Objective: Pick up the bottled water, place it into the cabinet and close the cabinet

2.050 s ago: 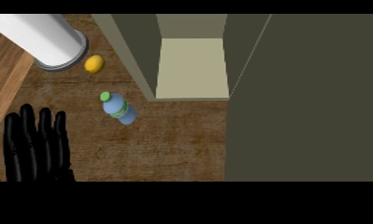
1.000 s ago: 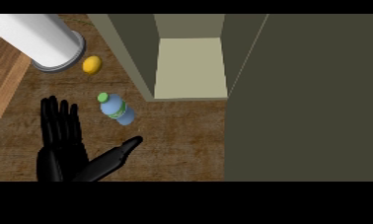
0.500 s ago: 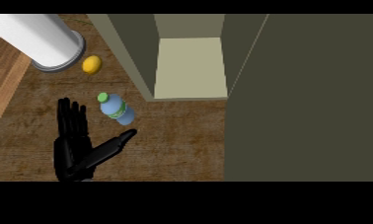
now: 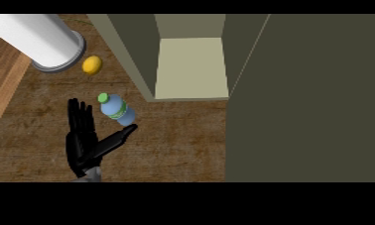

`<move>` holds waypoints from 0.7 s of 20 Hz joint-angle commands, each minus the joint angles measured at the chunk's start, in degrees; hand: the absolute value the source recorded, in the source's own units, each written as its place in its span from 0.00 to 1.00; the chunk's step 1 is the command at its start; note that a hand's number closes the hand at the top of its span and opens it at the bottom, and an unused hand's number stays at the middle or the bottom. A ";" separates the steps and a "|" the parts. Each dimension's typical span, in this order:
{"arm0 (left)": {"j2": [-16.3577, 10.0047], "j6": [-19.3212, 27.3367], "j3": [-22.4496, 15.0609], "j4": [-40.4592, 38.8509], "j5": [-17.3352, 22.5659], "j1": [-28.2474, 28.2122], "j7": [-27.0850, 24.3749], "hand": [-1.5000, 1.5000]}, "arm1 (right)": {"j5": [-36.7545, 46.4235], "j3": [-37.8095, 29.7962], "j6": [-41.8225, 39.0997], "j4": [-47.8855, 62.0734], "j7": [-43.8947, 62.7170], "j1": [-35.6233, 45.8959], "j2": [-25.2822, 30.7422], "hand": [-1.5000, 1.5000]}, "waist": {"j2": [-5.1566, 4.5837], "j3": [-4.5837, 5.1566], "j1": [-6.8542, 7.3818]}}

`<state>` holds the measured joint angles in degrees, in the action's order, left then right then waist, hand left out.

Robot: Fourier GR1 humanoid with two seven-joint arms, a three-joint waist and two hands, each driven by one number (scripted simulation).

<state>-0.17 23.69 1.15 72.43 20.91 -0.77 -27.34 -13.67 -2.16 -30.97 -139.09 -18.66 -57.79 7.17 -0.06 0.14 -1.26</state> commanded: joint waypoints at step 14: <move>-2.66 -13.36 10.71 -28.98 7.53 12.01 -16.52 0.00 | -4.36 -4.00 -2.92 -7.17 -2.39 -6.16 0.28 0.00 | -0.24 0.04 0.18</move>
<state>-1.01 17.12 8.55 49.94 25.79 9.19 -40.24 -14.03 -5.09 -34.45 -138.82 -24.16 -63.17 7.26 -0.14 0.14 -1.27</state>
